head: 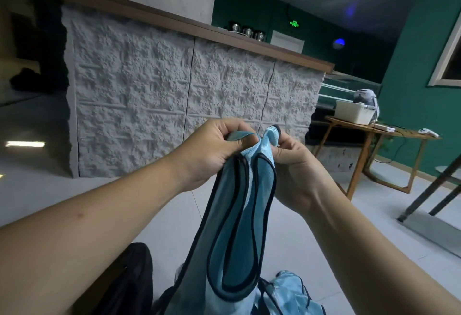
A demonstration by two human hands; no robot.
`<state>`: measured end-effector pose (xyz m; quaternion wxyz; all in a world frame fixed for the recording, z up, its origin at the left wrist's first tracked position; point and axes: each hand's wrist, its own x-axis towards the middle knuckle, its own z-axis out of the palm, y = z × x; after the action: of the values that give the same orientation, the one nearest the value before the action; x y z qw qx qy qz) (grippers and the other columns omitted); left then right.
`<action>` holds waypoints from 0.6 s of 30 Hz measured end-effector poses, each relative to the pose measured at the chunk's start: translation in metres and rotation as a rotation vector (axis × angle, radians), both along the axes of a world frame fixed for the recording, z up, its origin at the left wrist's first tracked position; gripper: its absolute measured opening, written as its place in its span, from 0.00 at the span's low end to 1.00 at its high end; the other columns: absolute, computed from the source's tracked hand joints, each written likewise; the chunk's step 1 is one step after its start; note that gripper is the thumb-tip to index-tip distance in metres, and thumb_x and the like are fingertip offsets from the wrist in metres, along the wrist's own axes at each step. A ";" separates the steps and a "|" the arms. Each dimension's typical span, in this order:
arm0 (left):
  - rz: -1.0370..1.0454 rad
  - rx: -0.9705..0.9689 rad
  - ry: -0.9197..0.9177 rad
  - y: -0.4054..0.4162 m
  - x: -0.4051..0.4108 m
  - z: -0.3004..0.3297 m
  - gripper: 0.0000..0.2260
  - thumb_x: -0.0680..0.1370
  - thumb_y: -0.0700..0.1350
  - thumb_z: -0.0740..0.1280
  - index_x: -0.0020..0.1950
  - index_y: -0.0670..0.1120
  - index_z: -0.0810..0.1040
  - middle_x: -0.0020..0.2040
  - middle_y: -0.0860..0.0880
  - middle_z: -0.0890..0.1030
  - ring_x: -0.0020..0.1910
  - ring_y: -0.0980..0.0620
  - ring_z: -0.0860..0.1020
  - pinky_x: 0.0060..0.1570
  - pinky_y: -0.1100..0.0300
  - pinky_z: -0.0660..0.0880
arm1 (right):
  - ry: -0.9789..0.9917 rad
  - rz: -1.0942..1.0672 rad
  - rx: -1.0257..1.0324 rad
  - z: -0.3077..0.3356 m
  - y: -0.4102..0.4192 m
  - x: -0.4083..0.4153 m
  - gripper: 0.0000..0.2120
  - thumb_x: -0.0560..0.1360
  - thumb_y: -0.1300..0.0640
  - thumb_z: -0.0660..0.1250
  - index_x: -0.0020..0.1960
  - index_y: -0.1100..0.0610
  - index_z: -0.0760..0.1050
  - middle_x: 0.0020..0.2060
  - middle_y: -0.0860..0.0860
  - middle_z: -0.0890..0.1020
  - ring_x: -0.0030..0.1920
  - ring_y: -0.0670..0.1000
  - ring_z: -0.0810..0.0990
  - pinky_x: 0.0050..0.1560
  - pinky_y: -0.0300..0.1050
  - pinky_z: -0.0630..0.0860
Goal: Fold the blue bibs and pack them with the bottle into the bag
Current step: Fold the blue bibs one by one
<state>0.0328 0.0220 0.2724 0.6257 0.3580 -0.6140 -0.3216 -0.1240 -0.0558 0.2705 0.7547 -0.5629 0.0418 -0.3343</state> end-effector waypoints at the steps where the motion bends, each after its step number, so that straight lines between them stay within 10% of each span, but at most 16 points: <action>1: 0.012 0.000 0.007 -0.002 -0.001 -0.001 0.03 0.68 0.49 0.74 0.36 0.50 0.84 0.35 0.50 0.81 0.35 0.54 0.77 0.38 0.61 0.75 | 0.007 -0.015 0.000 0.000 0.000 0.001 0.11 0.68 0.67 0.75 0.46 0.58 0.76 0.40 0.57 0.82 0.38 0.54 0.81 0.43 0.46 0.80; 9: 0.085 -0.006 0.031 -0.006 -0.006 -0.008 0.12 0.63 0.55 0.81 0.36 0.50 0.82 0.47 0.47 0.84 0.45 0.48 0.81 0.44 0.58 0.78 | 0.122 -0.105 -0.031 0.002 0.003 0.002 0.16 0.70 0.73 0.67 0.58 0.67 0.77 0.37 0.57 0.83 0.31 0.52 0.82 0.33 0.43 0.81; 18: -0.003 0.080 0.068 -0.003 -0.005 -0.008 0.24 0.68 0.54 0.77 0.61 0.46 0.82 0.58 0.42 0.86 0.56 0.46 0.84 0.56 0.54 0.81 | 0.303 -0.221 -0.083 0.000 -0.008 0.003 0.29 0.70 0.68 0.72 0.69 0.68 0.72 0.51 0.64 0.82 0.50 0.61 0.80 0.51 0.54 0.78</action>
<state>0.0281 0.0187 0.2646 0.6311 0.3707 -0.5794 -0.3586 -0.1209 -0.0638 0.2701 0.6746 -0.6296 0.2027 -0.3278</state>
